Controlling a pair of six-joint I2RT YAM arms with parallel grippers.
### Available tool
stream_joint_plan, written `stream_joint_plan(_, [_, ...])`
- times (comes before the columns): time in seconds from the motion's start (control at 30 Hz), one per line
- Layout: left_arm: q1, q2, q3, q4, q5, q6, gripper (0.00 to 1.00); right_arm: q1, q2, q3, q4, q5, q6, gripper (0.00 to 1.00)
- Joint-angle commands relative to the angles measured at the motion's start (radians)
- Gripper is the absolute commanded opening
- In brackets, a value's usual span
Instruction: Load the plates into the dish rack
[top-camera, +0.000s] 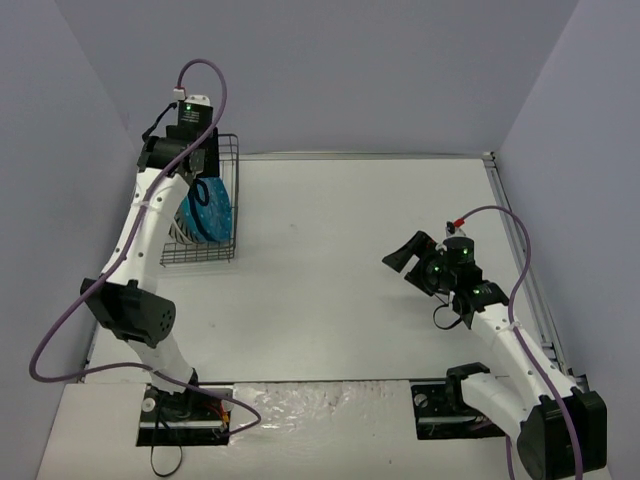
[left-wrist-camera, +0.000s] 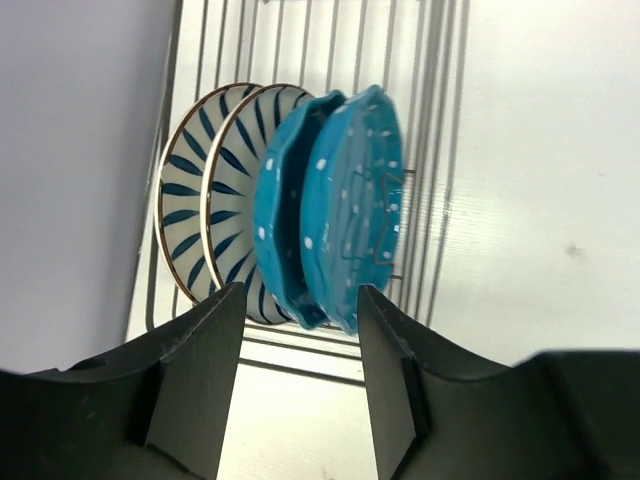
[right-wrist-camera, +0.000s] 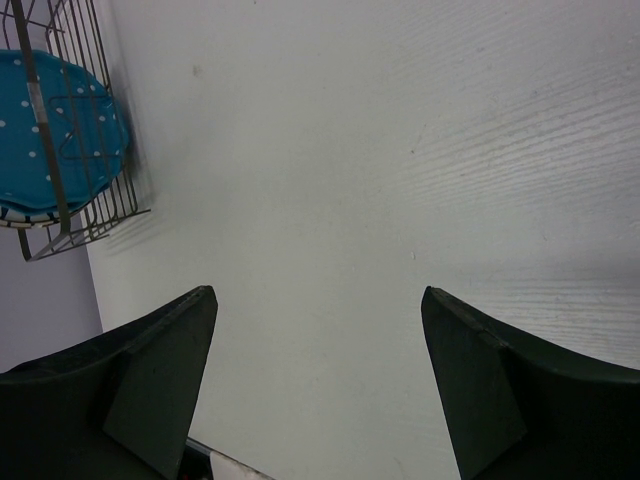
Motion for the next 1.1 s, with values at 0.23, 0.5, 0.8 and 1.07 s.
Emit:
stream_joint_plan(0.23, [-0.108, -0.393, -0.295, 0.212, 0.409, -0.107, 0.55, 0.001, 0.001, 0.193, 0.062, 0.021, -0.107, 0.95])
stream_joint_plan(0.5, [-0.2, -0.584, -0.572, 0.475, 0.639, -0.257, 0.63, 0.004, 0.073, 0.415, 0.108, -0.035, -0.177, 1.0])
stream_joint_plan(0.8, [-0.237, -0.588, -0.574, 0.553, 0.694, -0.312, 0.86, 0.017, 0.175, 0.636, 0.11, -0.022, -0.205, 1.0])
stream_joint_plan(1.07, [-0.238, -0.584, -0.525, 0.546, 0.701, -0.313, 0.91, 0.028, 0.163, 0.661, 0.107, 0.017, -0.223, 1.0])
